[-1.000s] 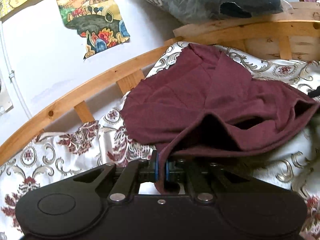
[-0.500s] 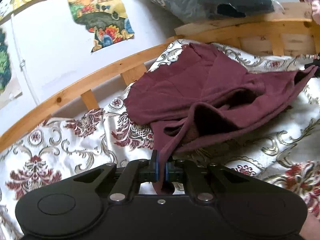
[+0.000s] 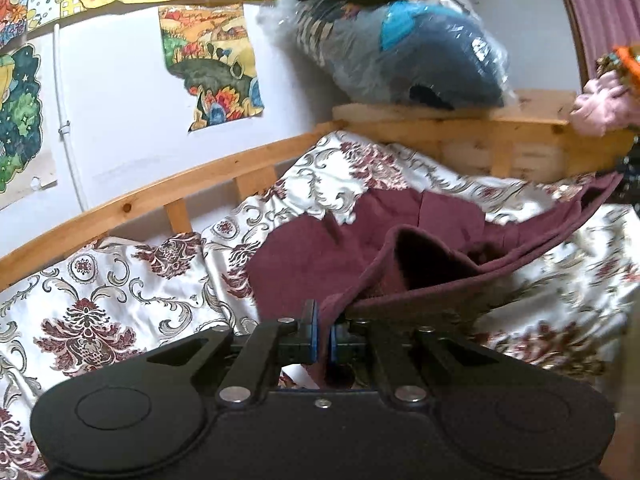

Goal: Fold small clothes
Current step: 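Lift the hem with both grippers and fold it over toward the collar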

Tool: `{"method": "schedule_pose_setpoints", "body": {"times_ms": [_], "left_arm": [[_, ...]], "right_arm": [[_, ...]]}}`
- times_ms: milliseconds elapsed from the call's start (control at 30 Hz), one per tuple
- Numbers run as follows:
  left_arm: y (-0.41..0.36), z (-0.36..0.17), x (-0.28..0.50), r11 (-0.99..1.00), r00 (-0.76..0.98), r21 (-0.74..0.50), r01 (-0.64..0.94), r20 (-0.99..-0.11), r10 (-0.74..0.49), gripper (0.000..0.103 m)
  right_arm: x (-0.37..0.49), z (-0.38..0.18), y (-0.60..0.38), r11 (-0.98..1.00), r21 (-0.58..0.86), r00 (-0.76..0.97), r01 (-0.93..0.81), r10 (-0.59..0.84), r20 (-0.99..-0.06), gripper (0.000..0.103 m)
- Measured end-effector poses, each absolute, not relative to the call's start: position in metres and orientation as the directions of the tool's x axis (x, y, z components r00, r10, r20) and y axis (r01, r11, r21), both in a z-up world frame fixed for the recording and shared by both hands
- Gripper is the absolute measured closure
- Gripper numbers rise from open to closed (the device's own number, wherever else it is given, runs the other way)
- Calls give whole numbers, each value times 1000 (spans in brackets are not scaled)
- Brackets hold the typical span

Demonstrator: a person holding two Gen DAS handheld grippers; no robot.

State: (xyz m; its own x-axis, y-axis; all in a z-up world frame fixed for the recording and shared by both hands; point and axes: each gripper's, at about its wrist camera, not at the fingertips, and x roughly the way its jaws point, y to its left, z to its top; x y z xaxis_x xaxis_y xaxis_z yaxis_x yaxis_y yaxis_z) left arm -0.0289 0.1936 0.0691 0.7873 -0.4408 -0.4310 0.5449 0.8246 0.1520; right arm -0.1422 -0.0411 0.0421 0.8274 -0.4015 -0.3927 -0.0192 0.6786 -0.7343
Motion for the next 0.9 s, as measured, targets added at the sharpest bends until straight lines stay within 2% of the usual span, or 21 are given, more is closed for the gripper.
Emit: {"method": "schedule_pose_setpoints", "body": {"times_ms": [133,300,467,600,767,900], "left_arm": [[203,85,-39,816,765,121,566,-448,-464,98],[197,94,-29,817,769,139,560,-455,-450,97],[172,112,22,865,781,121,488,-503,-371,97],[148,121,65,869,791,175,462,-524,-315,97],[121,109,128,876,780,222,428,-581,-233,97],[111,90,186,908,748,190,373,-641,-173,97]], "right_arm": [[-158,53,-35,705,-709,830,-11,-389,-399,96],[-138,59,-39,697,-717,849,19,-390,-357,96],[-89,67,-58,700,-711,877,63,-379,-295,96],[-38,64,-85,722,-684,887,106,-380,-263,96],[28,52,-114,753,-648,893,112,-362,-266,96],[77,35,-129,770,-631,894,91,-343,-290,96]]}}
